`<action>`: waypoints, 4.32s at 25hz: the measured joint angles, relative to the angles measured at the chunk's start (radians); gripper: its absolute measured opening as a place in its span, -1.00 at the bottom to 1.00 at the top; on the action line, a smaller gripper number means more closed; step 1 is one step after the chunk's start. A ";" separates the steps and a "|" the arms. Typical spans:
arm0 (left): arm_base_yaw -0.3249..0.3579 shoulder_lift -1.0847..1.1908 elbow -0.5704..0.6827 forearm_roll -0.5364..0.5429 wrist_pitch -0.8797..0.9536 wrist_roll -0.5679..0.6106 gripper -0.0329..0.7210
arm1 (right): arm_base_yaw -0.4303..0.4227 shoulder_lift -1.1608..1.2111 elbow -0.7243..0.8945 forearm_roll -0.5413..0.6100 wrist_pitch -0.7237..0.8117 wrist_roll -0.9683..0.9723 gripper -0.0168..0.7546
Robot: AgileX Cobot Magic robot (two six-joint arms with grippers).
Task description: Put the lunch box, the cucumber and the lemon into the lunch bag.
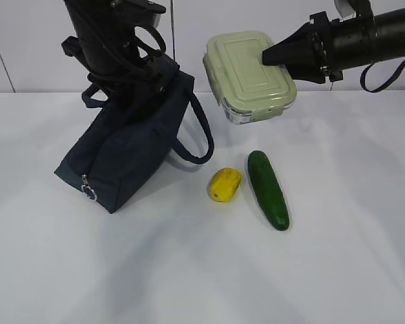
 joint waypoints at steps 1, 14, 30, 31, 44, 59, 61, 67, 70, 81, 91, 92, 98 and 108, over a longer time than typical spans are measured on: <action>0.000 -0.003 -0.002 0.000 0.002 0.000 -0.91 | 0.000 0.000 -0.004 0.000 0.000 0.001 -0.02; 0.000 -0.041 -0.002 -0.036 0.010 0.000 -0.91 | 0.058 0.000 -0.035 0.003 0.002 0.007 -0.02; -0.002 -0.041 -0.002 -0.102 0.009 0.000 -0.91 | 0.115 0.016 -0.037 -0.039 0.006 0.007 -0.02; -0.002 -0.041 -0.002 -0.102 0.009 0.000 -0.91 | 0.115 0.023 -0.036 -0.044 0.006 0.007 -0.02; -0.002 -0.041 -0.002 -0.110 0.005 0.000 -0.91 | 0.136 0.079 -0.039 -0.119 0.006 0.012 -0.02; -0.002 -0.041 -0.002 -0.211 -0.016 0.014 -0.91 | 0.189 0.093 -0.039 -0.132 0.006 0.014 -0.02; -0.002 -0.041 -0.002 -0.219 -0.016 0.018 -0.91 | 0.192 0.093 -0.039 -0.132 0.006 0.014 -0.02; -0.002 -0.041 -0.002 -0.232 -0.016 0.026 -0.91 | 0.192 0.095 -0.039 -0.133 0.006 0.016 -0.02; -0.002 -0.041 -0.002 -0.250 -0.018 0.031 -0.91 | 0.192 0.114 -0.039 -0.131 0.006 0.016 -0.02; -0.002 -0.041 -0.002 -0.289 -0.018 0.045 -0.91 | 0.194 0.174 -0.049 -0.053 0.002 0.002 -0.02; -0.002 -0.041 -0.002 -0.317 -0.018 0.049 -0.91 | 0.229 0.223 -0.139 -0.022 -0.003 -0.004 -0.02; -0.002 -0.041 -0.002 -0.317 -0.018 0.049 -0.91 | 0.235 0.232 -0.147 -0.020 -0.005 -0.006 -0.02; -0.002 -0.041 -0.002 -0.337 -0.018 0.051 -0.91 | 0.260 0.265 -0.159 0.013 -0.024 -0.025 -0.02; -0.002 -0.041 -0.002 -0.381 -0.026 0.055 -0.91 | 0.274 0.269 -0.159 0.079 -0.092 -0.115 -0.02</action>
